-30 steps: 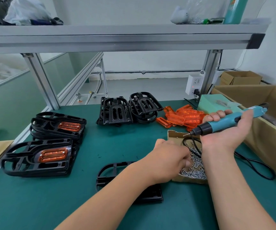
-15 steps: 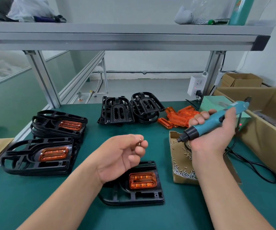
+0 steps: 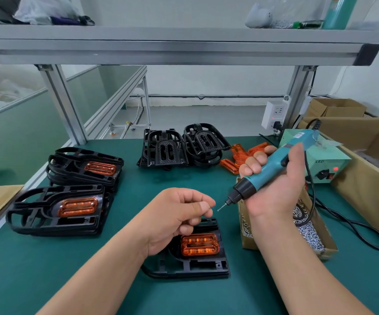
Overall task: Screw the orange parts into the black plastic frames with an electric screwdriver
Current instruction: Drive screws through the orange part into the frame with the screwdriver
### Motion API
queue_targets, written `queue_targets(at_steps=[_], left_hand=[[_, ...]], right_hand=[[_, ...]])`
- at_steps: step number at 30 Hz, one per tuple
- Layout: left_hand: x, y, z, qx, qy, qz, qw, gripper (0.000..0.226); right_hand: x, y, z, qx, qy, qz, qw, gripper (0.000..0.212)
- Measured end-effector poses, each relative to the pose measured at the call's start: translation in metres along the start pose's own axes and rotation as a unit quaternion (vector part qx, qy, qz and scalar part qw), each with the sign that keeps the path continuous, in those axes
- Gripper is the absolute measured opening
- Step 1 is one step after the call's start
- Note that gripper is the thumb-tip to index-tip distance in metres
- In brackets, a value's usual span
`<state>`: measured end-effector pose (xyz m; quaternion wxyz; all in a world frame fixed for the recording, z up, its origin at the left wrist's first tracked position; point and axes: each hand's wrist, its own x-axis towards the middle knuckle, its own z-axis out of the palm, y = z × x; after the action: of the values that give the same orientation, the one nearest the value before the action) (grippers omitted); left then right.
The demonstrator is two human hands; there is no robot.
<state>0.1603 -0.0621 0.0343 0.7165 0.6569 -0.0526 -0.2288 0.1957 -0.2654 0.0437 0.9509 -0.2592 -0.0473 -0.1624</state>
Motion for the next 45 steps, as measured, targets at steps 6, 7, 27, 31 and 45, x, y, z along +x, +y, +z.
queue_targets(at_steps=[6,7,27,31,45], left_hand=[[-0.002,-0.002,0.006,-0.004,-0.021,-0.002,1.0,0.014],[-0.002,-0.002,0.006,-0.003,-0.02,-0.003,1.0,0.013],[-0.003,-0.001,-0.003,0.051,-0.034,0.009,0.998,0.016],[-0.003,0.004,-0.007,0.046,-0.014,0.013,0.999,0.02],[-0.009,0.018,-0.02,0.111,-0.026,-0.026,0.993,0.01]], right_hand=[[-0.001,-0.001,0.003,0.004,-0.004,-0.004,1.0,0.045],[-0.001,-0.001,0.003,0.003,-0.003,-0.005,1.0,0.045],[-0.004,0.003,0.004,0.004,0.001,0.0,1.0,0.045],[-0.004,0.002,0.003,0.003,0.006,0.001,1.0,0.045],[-0.002,0.002,0.001,0.003,0.026,0.005,1.0,0.046]])
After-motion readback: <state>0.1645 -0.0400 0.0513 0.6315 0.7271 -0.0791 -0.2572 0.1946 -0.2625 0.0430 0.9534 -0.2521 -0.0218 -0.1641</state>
